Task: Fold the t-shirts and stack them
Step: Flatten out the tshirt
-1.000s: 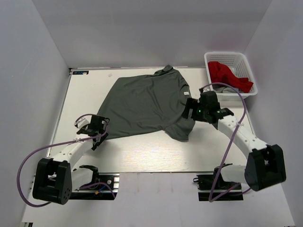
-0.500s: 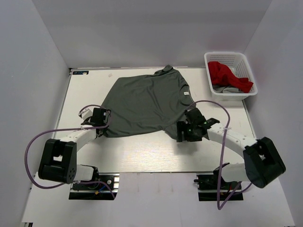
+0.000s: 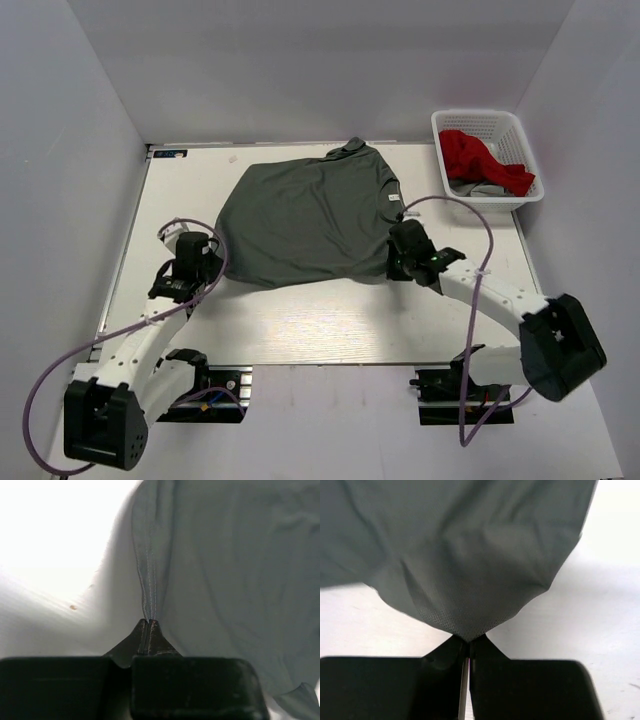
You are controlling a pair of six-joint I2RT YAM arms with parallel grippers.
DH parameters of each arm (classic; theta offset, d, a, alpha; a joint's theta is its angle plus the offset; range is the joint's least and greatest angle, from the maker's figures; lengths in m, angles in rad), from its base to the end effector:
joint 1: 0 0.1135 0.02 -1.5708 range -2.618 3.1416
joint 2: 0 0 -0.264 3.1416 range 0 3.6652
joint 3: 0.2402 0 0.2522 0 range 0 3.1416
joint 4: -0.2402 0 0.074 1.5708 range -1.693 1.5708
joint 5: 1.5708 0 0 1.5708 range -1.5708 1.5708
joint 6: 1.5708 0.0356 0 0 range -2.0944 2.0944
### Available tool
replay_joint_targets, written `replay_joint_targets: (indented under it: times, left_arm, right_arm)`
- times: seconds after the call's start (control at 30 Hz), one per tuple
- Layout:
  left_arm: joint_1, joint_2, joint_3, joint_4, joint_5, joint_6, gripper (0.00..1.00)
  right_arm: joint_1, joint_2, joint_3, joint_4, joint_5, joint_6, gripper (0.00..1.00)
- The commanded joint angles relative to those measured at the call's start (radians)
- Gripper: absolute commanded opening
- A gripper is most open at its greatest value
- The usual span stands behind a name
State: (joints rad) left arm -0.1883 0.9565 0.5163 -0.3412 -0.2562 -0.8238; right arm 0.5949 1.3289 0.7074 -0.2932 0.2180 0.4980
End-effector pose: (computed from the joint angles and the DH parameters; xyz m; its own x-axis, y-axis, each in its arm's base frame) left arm 0.1903 -0.0271 0.2028 -0.4733 -0.6324 -0.6133 -0.5046 0.7653 -0.3996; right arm 0.2173 0.1378 0.1898 -0.7857 0.0314 -0.6178 -0.0712 0.9875 0.1408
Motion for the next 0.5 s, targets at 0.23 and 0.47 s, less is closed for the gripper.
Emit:
replay_joint_targets:
  times: [0.23,0.47]
  left_arm:
    - [-0.003,-0.137,0.172,-0.028,0.121,0.057,0.00]
    - [-0.003,-0.171,0.307,-0.050,0.063,0.069,0.00]
  right_arm:
    - [-0.006,-0.316,0.168,0.083,0.265,-0.065,0.00]
    - [-0.007,-0.367,0.368,0.009,0.461,-0.104,0.00]
